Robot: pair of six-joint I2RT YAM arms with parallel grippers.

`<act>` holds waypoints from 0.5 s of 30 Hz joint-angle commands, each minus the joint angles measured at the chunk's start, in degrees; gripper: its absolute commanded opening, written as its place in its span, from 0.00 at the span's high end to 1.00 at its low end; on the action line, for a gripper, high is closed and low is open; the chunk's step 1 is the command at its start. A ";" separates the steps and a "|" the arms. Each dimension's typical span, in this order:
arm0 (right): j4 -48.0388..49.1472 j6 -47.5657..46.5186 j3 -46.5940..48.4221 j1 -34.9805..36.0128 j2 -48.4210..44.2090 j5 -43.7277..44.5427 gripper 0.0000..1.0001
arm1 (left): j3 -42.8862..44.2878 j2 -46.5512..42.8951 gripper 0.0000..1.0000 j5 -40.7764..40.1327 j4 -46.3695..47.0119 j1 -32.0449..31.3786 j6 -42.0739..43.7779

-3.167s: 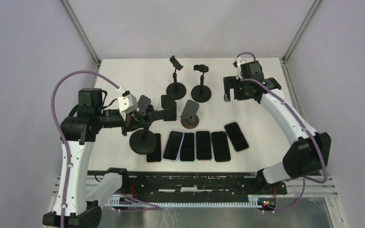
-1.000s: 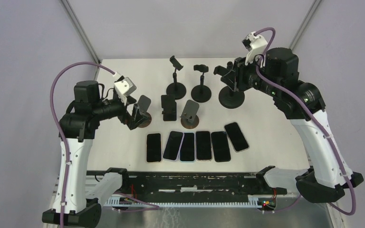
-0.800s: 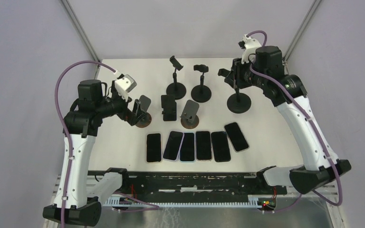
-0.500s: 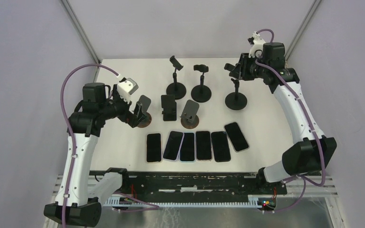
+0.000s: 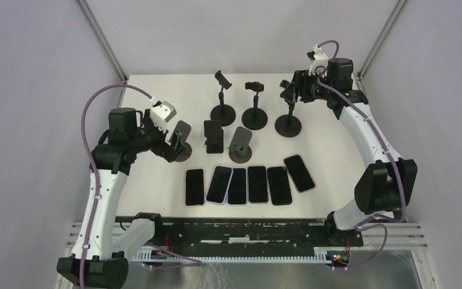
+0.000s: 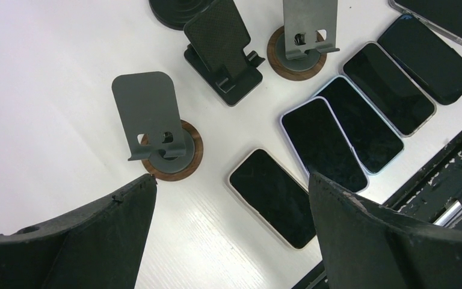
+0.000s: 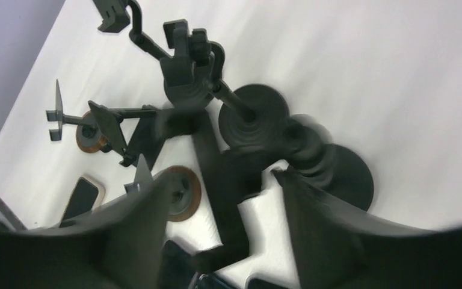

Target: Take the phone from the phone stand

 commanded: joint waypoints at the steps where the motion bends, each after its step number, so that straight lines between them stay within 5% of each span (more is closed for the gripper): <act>1: 2.32 -2.65 -1.56 -0.29 -2.72 4.64 0.03 | -0.11 -0.28 0.00 -1.32 4.11 0.47 -3.51; 11: 1.48 -1.82 -8.81 -0.29 -19.19 15.41 0.02 | -0.96 -0.79 0.00 -3.30 5.41 3.26 -2.95; 15: 0.99 -1.32 -15.73 -0.29 -28.98 24.70 0.02 | -1.37 -0.89 0.00 -1.78 5.83 10.09 -0.69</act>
